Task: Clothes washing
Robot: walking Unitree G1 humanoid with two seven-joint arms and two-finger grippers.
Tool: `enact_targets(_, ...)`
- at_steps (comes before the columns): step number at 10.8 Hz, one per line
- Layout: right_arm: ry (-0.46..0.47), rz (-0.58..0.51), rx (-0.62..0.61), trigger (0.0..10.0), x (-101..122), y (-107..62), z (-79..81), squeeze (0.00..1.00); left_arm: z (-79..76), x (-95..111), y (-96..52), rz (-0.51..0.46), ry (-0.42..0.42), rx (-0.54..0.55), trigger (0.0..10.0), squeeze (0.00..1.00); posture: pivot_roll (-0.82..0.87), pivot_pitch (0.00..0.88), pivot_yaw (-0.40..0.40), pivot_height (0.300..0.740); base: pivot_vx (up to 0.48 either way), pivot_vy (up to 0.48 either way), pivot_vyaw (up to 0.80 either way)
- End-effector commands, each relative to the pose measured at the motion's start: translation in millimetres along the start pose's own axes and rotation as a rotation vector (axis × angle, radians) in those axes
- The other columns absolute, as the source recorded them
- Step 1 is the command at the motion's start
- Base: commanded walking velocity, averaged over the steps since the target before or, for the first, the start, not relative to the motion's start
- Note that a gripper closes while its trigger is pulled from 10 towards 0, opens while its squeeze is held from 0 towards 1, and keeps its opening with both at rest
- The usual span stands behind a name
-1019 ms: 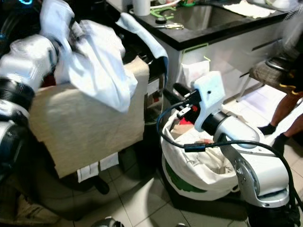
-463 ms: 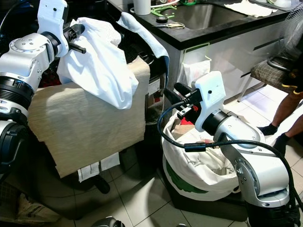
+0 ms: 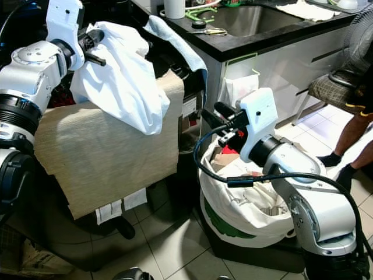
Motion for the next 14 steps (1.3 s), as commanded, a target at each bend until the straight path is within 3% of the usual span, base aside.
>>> enact_targets(1, -0.004, -0.014, -0.016, 10.0, 3, -0.2, -3.4, 0.00, 3.7, 2, -0.8, -0.005, 0.009, 0.015, 0.0, 0.00, -0.09, 0.000, 0.091, 0.719, 0.000, 0.000, 0.00)
enact_targets(3, -0.004, -0.014, -0.016, 10.0, 3, -0.2, -3.4, 0.00, 3.7, 2, -0.8, -0.005, 0.009, 0.015, 0.0, 0.00, -0.09, 0.000, 0.091, 0.719, 0.000, 0.000, 0.00)
enact_targets(4, -0.001, -0.018, -0.027, 10.0, 3, 0.6, -4.8, 0.00, 9.3, 6, 0.9, -0.026, 0.020, 0.089, 0.0, 0.00, -0.09, 0.000, 0.091, 0.719, 0.000, 0.000, 0.00)
enact_targets(5, -0.001, -0.022, -0.041, 10.0, 3, 1.7, -4.0, 0.00, 16.5, 8, 1.1, -0.048, 0.116, 0.171, 10.0, 0.00, -0.11, 0.000, 0.108, 0.719, 0.000, 0.000, 0.00)
enact_targets(6, -0.003, -0.026, -0.053, 10.0, 3, 3.1, -2.4, 0.00, 22.2, 11, 0.1, -0.074, 0.244, 0.242, 10.0, 0.00, -0.11, 0.000, 0.111, 0.719, 0.000, 0.000, 0.00)
enact_targets(9, -0.006, -0.029, -0.055, 10.0, 4, 3.6, -1.9, 0.00, 27.5, 12, -1.1, -0.078, 0.278, 0.310, 10.0, 0.00, -0.11, 0.000, 0.116, 0.719, 0.000, 0.000, 0.00)
enact_targets(12, -0.005, -0.033, -0.078, 10.0, 4, 3.0, -3.6, 0.00, 67.1, 19, -19.7, -0.069, 0.446, 0.644, 10.0, 0.00, -0.12, 0.000, 0.123, 0.719, 0.000, 0.000, 0.00)
enact_targets(13, -0.005, -0.035, -0.083, 10.0, 5, 2.9, -4.3, 0.00, 70.2, 20, -21.3, -0.063, 0.472, 0.652, 10.0, 0.00, -0.12, 0.000, 0.126, 0.719, 0.000, 0.000, 0.00)
enact_targets(14, -0.006, -0.037, -0.090, 10.0, 5, 2.6, -5.5, 0.00, 71.1, 17, -20.1, -0.032, 0.435, 0.598, 10.0, 1.00, -0.13, 0.000, 0.130, 0.719, 0.000, 0.000, 0.00)
Point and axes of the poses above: a point about 5 cm out from each wrist's last joint towards the gripper, its own y axis pointing out of the wrist towards the gripper, its own x axis along the axis of the wrist's last joint, z = x × y, the point moved 3 cm from there along y, pointing out of the wrist towards the gripper, and after that the axes turned 5 degrees about -y, right-handed, at the moved point
